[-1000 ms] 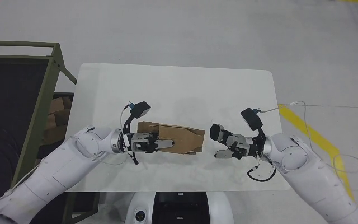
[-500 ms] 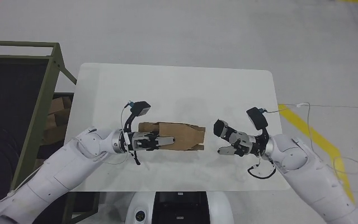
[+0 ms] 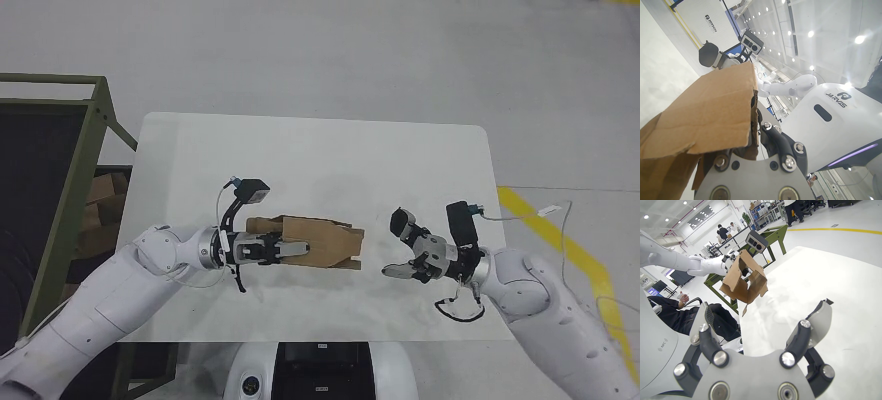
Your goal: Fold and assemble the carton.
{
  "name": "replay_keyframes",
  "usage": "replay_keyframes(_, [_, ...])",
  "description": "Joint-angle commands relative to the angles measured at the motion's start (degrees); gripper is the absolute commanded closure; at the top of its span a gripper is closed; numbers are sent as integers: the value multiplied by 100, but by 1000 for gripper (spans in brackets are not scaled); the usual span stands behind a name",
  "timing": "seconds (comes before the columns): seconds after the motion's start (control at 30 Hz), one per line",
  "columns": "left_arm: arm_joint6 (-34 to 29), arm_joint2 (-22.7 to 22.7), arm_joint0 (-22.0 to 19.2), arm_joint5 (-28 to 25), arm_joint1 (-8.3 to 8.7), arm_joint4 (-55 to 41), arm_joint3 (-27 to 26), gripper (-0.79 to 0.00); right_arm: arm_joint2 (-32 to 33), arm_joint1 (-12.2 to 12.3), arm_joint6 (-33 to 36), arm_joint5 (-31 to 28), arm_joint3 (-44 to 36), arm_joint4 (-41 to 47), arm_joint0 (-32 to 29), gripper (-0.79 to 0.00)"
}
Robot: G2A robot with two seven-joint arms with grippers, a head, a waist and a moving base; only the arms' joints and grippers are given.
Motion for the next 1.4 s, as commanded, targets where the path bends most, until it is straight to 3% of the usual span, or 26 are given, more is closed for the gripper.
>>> replay_keyframes(0.0, [-2, 1, 0, -2, 0, -3, -1, 0, 0, 0, -2, 0, 0, -3, 0, -785])
replay_keyframes(0.27, [189, -69, 91, 115, -49, 206, -104, 0, -114, -31, -14, -534, -334, -158, -12, -785])
replay_keyframes(0.83, [-37, -263, 218, 144, -185, 228, -65, 0, -807, 58, 1093, -534, -371, 1274, 671, -785])
replay_keyframes(1.37, [-172, -422, 276, 268, -312, 260, -11, 0, -773, 140, 1111, -534, -653, 1501, 662, -785])
